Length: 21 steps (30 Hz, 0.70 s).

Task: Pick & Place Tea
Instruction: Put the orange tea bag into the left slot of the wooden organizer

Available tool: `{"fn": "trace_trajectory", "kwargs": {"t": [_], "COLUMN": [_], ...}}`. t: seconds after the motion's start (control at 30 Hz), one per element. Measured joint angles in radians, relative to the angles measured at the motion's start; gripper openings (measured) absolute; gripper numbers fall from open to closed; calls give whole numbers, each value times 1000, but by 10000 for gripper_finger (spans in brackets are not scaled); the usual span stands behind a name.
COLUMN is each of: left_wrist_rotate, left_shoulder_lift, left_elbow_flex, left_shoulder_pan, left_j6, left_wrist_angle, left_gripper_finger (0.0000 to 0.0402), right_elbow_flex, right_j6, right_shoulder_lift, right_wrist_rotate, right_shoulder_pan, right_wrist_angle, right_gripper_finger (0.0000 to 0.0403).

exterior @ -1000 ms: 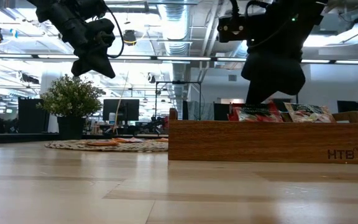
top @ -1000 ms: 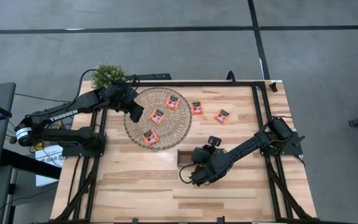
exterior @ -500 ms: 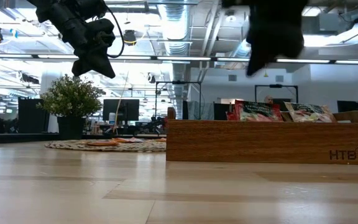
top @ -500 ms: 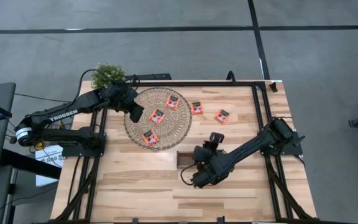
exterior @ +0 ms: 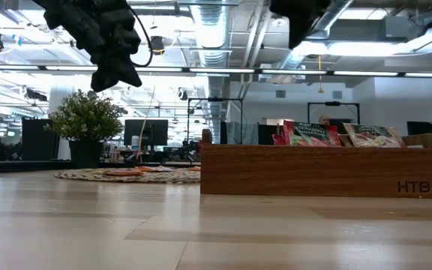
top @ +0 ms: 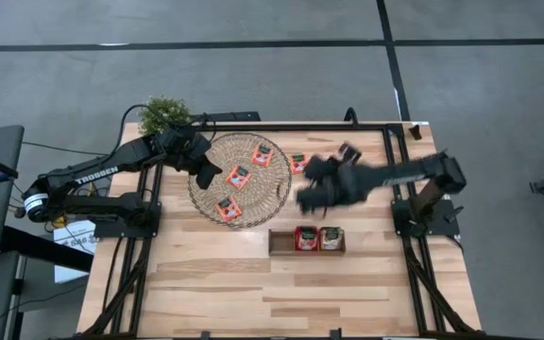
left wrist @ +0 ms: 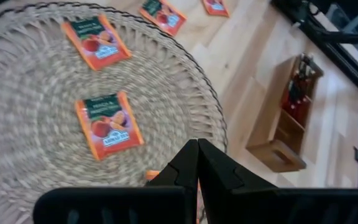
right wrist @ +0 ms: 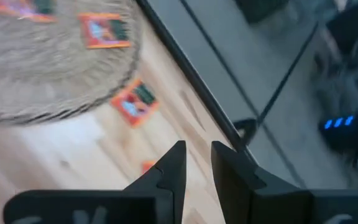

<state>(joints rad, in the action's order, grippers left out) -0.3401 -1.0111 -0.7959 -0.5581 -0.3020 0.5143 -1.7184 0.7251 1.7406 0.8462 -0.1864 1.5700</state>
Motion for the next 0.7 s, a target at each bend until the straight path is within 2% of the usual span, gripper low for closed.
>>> {"fn": "trace_trajectory", "kwargs": {"t": [0.17, 0.3, 0.5, 0.6, 0.7], "left_wrist_rotate": [-14, -5, 23, 23, 33], "left_shoulder_lift": [0, 0, 0, 0, -4], "left_elbow_flex": [0, 0, 0, 0, 0], "left_shoulder_pan": [2, 2, 2, 2, 2], "left_j6": [0, 8, 25, 25, 24], "left_wrist_angle": [7, 7, 7, 7, 7], "left_gripper_finger": [0, 0, 0, 0, 0], "right_elbow_flex": [74, 179, 358, 433, 493], "right_j6": [-122, -292, -456, -479, -504], "right_shoulder_lift": [-86, -139, -155, -148, -149], "right_wrist_rotate": [-131, -272, -420, -443, -489], "right_shoulder_pan": [223, 387, 565, 631, 675], "right_wrist_angle": [-36, -141, -286, -322, -382], "right_gripper_finger": [68, 68, 71, 92, 131]}}
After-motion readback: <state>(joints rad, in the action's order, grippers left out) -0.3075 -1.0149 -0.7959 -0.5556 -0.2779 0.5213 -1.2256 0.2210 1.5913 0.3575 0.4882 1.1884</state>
